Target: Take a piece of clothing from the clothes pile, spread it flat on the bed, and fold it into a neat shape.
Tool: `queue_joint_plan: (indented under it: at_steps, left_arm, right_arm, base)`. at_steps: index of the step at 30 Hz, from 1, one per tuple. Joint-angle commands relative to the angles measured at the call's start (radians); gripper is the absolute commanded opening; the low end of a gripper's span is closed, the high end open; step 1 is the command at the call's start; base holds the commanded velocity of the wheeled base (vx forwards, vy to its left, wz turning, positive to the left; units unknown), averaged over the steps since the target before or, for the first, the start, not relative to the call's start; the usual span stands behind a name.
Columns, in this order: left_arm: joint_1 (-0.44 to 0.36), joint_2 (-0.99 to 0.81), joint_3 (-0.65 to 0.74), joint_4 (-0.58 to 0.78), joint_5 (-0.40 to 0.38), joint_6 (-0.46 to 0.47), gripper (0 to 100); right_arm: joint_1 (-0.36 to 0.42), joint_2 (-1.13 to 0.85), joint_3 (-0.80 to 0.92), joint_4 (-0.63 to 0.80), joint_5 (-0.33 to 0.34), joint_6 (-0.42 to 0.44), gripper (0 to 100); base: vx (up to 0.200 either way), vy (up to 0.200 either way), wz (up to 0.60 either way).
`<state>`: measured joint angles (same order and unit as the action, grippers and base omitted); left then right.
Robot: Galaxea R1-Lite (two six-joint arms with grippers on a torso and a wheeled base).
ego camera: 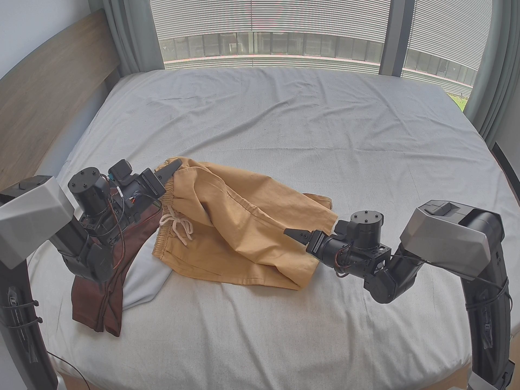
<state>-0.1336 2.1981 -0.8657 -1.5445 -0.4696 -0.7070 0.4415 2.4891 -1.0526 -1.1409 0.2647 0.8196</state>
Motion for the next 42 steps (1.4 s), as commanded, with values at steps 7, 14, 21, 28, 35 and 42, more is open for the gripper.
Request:
queue_joint_plan:
  at_steps: [7, 14, 21, 28, 35, 42]
  left_arm:
    - [0.0, -0.001, 0.001, 0.0, 0.0, -0.002, 0]
    - [0.0, 0.0, 0.001, 0.0, 0.0, -0.002, 0]
    - [0.0, -0.001, -0.002, 0.0, 0.003, -0.002, 0]
    - [-0.001, -0.009, -0.006, 0.0, 0.003, 0.0, 0]
    - [-0.001, -0.038, -0.006, 0.0, 0.003, -0.003, 0]
    - [-0.001, -0.046, 0.001, 0.0, 0.005, 0.001, 0]
  right_arm:
    - [-0.003, 0.025, -0.023, -0.066, -0.022, 0.0, 0]
    - [-0.01, 0.005, 0.0, -0.096, -0.025, 0.001, 0]
    - [-0.037, -0.171, 0.101, -0.145, -0.021, -0.003, 0]
    - [-0.092, -0.265, 0.117, -0.137, -0.015, -0.007, 0]
    - [-0.141, -0.369, 0.121, -0.131, 0.025, -0.01, 0]
    - [-0.182, -0.42, 0.149, -0.14, 0.034, -0.028, 0]
  base:
    - [0.0, 0.0, 0.0]
    - [0.0, 0.0, 0.0]
    - [0.0, 0.0, 0.0]
    - [0.0, 0.0, 0.0]
    - [0.0, 0.0, 0.0]
    - [0.0, 0.0, 0.0]
